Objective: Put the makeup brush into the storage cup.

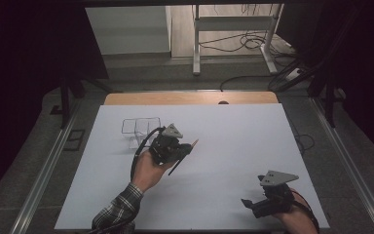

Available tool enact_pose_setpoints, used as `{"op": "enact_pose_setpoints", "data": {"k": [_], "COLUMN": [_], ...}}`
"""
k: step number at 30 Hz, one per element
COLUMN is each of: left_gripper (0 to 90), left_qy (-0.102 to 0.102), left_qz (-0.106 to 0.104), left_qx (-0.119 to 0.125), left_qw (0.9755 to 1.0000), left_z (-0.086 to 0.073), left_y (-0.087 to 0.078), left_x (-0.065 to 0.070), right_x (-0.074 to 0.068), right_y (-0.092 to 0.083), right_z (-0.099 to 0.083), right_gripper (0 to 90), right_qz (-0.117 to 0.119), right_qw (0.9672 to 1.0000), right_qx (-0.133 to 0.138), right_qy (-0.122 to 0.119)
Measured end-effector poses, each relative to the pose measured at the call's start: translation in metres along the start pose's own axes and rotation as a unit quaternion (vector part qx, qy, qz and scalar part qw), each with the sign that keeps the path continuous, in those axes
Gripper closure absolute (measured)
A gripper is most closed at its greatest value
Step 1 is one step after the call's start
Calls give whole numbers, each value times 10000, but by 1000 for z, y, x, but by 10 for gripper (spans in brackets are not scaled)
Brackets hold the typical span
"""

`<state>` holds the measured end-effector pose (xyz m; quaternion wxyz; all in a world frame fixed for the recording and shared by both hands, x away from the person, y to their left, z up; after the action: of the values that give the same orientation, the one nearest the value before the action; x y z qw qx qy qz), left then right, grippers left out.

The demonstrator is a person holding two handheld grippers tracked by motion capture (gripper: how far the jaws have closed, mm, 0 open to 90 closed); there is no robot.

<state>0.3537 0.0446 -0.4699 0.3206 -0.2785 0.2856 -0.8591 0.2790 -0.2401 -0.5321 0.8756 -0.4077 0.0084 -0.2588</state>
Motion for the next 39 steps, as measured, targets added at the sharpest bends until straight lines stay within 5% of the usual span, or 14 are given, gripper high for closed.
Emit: {"op": "enact_pose_setpoints", "data": {"k": [39], "left_gripper": [835], "left_qy": [-293], "left_qz": [83], "left_qx": [779], "left_qw": [9965], "left_z": [7], "left_y": [-48], "left_x": [-27], "right_x": [0], "right_y": [-1], "right_z": [2], "right_gripper": [6], "right_qz": [1], "right_qw": [9999], "right_qx": [96], "right_qy": [67]}}
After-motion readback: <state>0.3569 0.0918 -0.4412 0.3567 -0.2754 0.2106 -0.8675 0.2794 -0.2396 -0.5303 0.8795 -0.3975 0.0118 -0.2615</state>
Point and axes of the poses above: each handheld gripper's, and its own axes: y roughly forward along the jaws, z roughly out of its top, x roughly to its right, the point moved 6 cm from there along y, roughly forward along the jaws, and after that the axes turned 14 degrees about -y, right-handed, at the moved point
